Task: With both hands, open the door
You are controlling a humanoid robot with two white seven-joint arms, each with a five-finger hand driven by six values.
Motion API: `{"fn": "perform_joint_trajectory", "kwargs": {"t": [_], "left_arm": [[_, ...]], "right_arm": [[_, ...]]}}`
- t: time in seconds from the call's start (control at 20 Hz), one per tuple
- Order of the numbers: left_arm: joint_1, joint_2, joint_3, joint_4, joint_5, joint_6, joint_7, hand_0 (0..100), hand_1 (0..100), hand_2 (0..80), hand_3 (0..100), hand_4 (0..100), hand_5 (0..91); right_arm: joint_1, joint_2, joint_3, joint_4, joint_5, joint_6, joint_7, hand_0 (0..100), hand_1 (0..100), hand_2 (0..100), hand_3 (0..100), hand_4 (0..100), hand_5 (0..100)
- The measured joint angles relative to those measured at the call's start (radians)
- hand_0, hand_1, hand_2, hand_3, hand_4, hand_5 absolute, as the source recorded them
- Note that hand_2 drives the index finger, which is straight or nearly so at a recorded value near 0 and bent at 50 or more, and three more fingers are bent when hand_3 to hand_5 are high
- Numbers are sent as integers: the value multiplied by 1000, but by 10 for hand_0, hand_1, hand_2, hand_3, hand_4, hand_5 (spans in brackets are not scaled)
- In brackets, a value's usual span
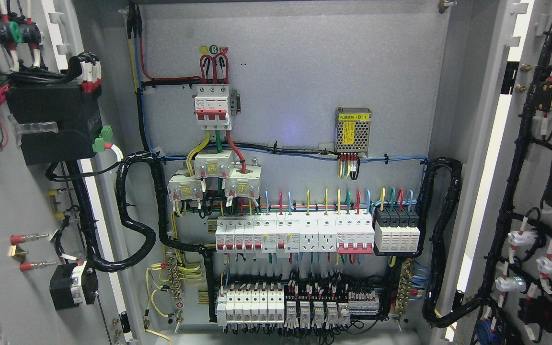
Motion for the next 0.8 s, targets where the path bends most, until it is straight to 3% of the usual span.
{"fn": "perform_joint_trajectory", "kwargs": {"t": [0.15, 0.55, 0.8], "left_arm": [[51, 7, -32, -114, 0, 0, -4, 0, 0, 0, 0, 30, 0], [202, 45, -118, -498, 1, -11, 1, 0, 0, 0, 0, 31, 0], [296, 83, -160, -734, 0, -109, 1, 0, 0, 0, 0, 31, 0]], "right_arm": [[38, -10, -37, -2, 15, -35, -12, 0, 0, 0, 0, 0, 0], [161, -28, -102, -23, 124, -205, -20, 0, 0, 0, 0, 0, 0], [253, -49, -135, -46, 178, -325, -20, 0, 0, 0, 0, 0, 0]]}}
